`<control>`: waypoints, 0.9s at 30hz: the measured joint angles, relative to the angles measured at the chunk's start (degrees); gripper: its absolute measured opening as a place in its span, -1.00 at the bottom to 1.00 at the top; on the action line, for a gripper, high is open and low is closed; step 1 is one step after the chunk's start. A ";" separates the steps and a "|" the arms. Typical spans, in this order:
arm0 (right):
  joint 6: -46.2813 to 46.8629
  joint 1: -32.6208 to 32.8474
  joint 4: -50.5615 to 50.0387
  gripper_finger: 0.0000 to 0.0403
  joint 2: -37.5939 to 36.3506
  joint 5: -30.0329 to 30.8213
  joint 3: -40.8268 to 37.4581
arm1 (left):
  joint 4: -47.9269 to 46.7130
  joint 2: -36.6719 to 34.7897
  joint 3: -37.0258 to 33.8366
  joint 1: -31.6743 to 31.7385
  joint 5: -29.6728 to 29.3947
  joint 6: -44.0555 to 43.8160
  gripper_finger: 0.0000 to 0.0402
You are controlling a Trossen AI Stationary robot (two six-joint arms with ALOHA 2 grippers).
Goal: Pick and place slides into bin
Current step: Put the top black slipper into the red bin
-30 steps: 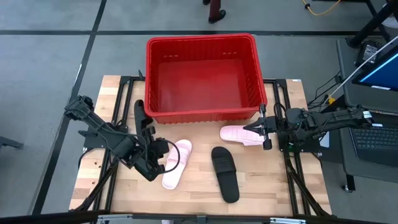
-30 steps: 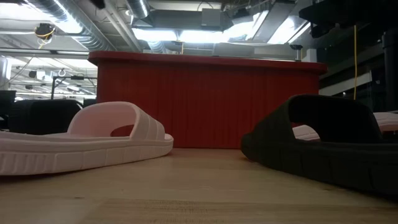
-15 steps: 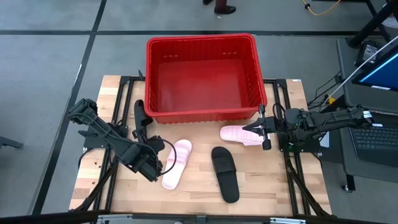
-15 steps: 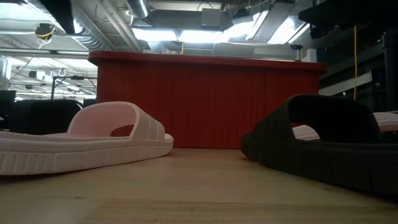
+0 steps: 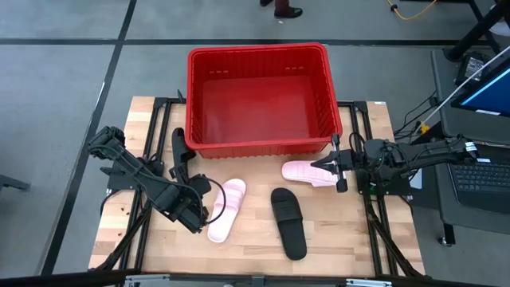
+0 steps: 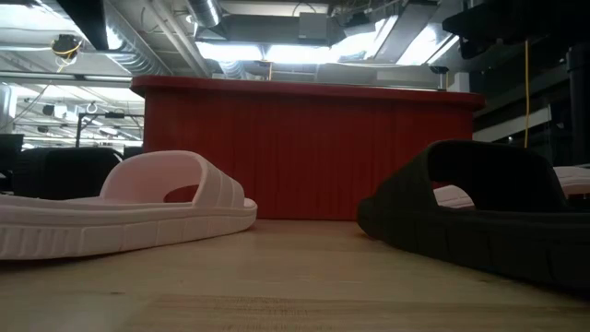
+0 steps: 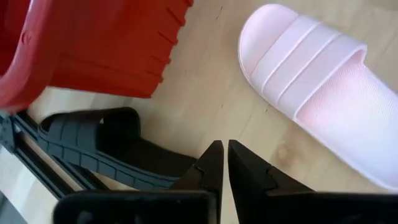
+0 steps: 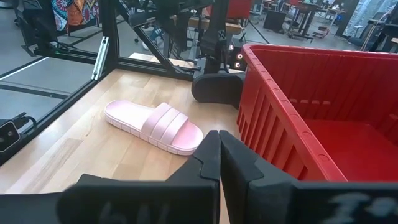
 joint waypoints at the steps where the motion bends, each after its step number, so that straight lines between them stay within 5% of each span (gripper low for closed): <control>1: 0.00 0.00 -0.29 -0.97 0.00 0.00 0.00 | 0.00 0.00 0.00 -0.01 0.01 -1.06 -0.85; 18: 1.66 0.00 -3.90 -0.97 0.00 0.02 -0.02 | -2.58 -0.02 -0.04 0.15 0.35 -4.60 -0.15; 27: 1.64 0.02 -3.90 -0.97 0.00 0.02 -0.02 | -2.58 -0.02 -0.04 0.00 0.37 -2.70 -0.08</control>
